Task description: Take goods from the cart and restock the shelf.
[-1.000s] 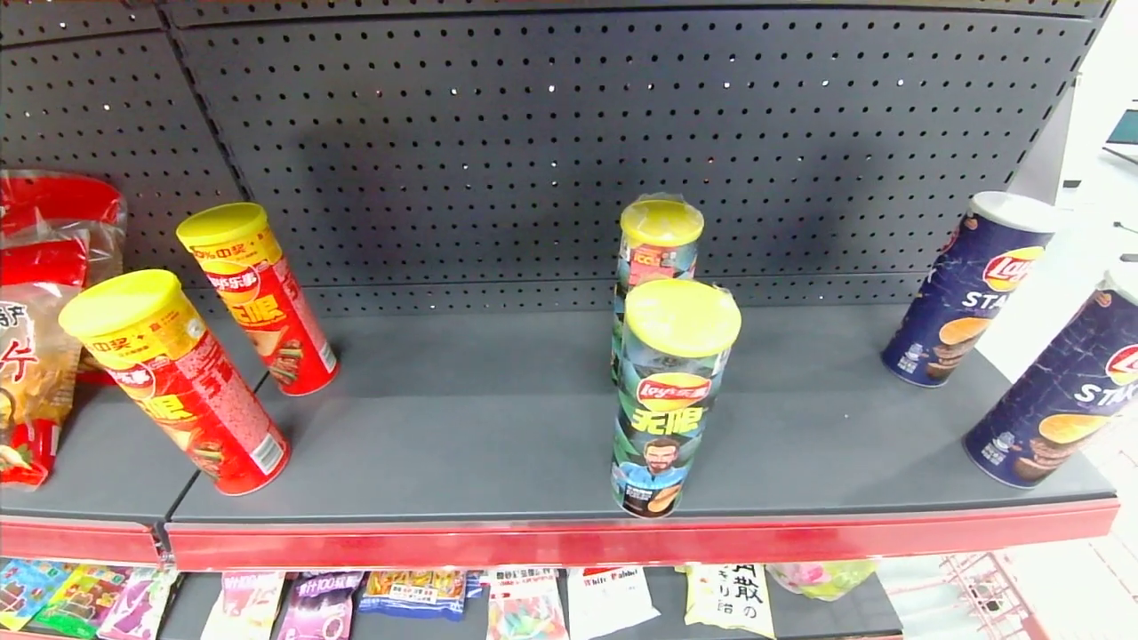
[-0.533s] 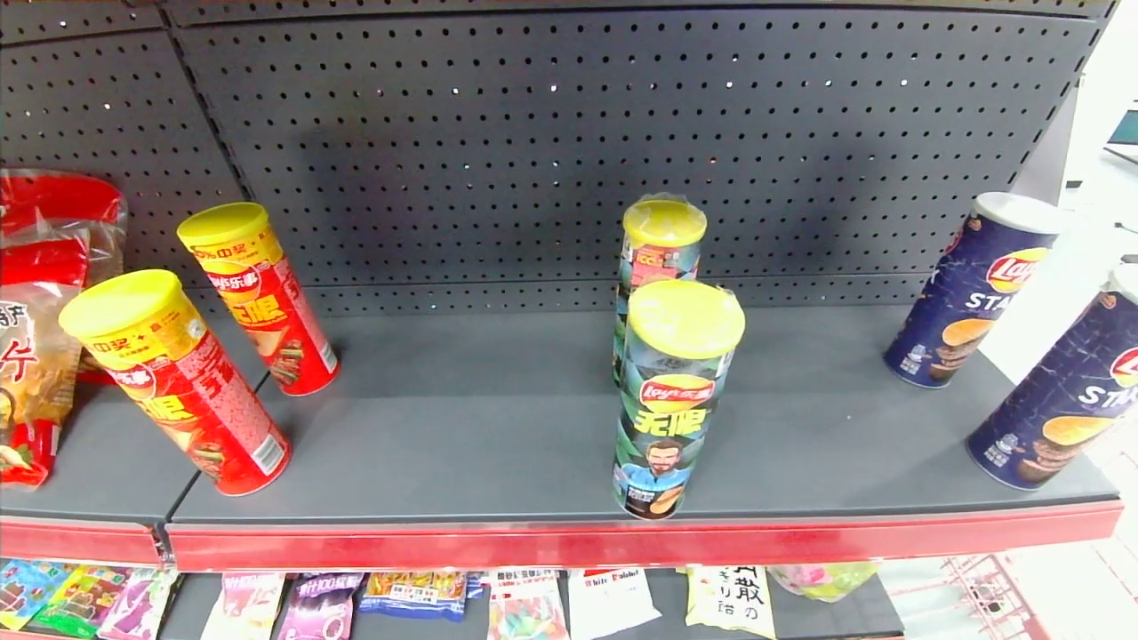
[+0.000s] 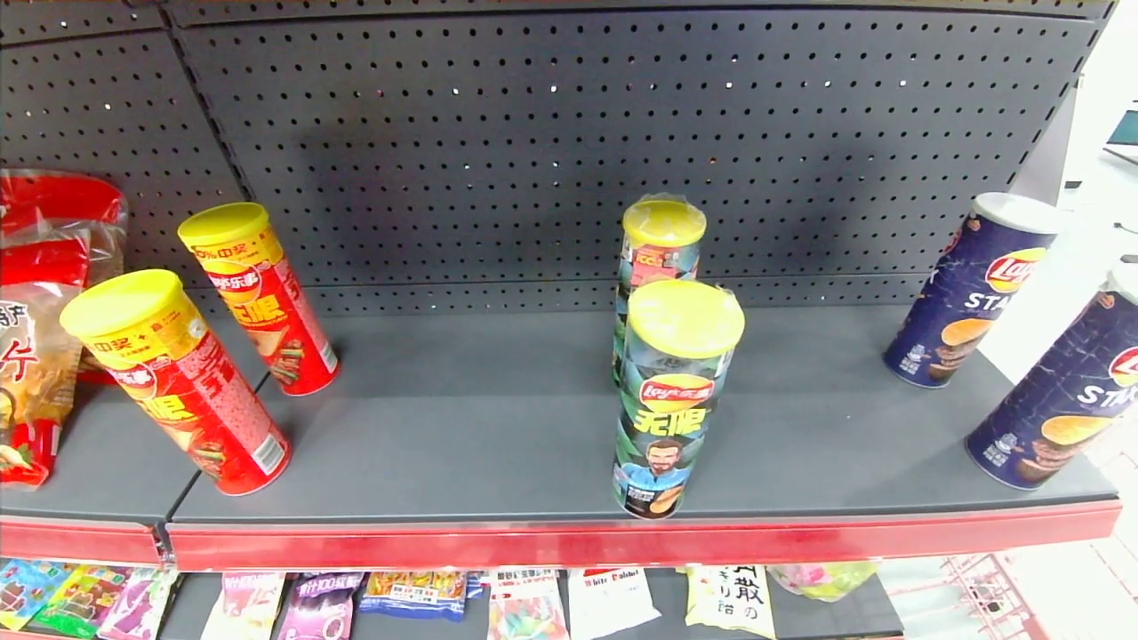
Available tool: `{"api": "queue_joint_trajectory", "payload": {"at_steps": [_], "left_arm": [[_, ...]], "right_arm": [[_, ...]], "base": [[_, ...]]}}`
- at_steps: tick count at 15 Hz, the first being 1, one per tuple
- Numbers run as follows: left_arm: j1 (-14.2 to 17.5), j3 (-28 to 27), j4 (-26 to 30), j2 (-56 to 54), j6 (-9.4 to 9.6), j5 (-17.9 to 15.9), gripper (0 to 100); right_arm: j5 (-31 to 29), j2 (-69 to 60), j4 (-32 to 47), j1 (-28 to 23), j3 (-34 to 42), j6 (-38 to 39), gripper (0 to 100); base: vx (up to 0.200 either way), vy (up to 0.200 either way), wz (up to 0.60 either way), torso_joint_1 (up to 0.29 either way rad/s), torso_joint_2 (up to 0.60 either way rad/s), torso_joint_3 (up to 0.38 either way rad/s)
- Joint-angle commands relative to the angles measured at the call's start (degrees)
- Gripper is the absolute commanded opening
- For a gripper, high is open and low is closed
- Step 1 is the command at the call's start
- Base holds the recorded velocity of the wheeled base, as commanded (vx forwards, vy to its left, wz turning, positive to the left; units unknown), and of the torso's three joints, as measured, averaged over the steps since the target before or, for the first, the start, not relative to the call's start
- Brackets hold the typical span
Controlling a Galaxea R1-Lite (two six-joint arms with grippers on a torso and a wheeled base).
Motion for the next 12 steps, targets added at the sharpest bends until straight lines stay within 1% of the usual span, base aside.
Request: {"api": "queue_joint_trajectory", "payload": {"at_steps": [1, 2, 3, 6, 9, 12], "left_arm": [[0.0, 0.0, 0.0, 0.1, -0.01, 0.0, 100], [0.0, 0.0, 0.0, 0.1, -0.01, 0.0, 100], [0.0, 0.0, 0.0, 0.1, -0.01, 0.0, 100], [0.0, 0.0, 0.0, 0.1, -0.01, 0.0, 100], [0.0, 0.0, 0.0, 0.1, -0.01, 0.0, 100], [0.0, 0.0, 0.0, 0.1, -0.01, 0.0, 100]], "right_arm": [[-1.3, 33.4, 2.0, 15.4, -16.0, 4.1, 100], [-2.4, 38.7, 0.9, 15.9, -16.5, 5.0, 100], [-2.5, 45.1, -2.4, 17.3, -16.8, 4.9, 100], [-4.1, 54.9, -9.2, 22.9, -17.2, 4.1, 100], [-4.7, 60.3, -9.8, 25.7, -17.7, 2.7, 100], [-5.5, 64.2, -10.3, 27.3, -19.2, 2.6, 100]], "base": [[0.0, 0.0, 0.0, 0.0, 0.0, 0.0], [0.0, 0.0, 0.0, 0.0, 0.0, 0.0], [0.0, 0.0, 0.0, 0.0, 0.0, 0.0], [0.0, 0.0, 0.0, 0.0, 0.0, 0.0], [0.0, 0.0, 0.0, 0.0, 0.0, 0.0], [0.0, 0.0, 0.0, 0.0, 0.0, 0.0]]}}
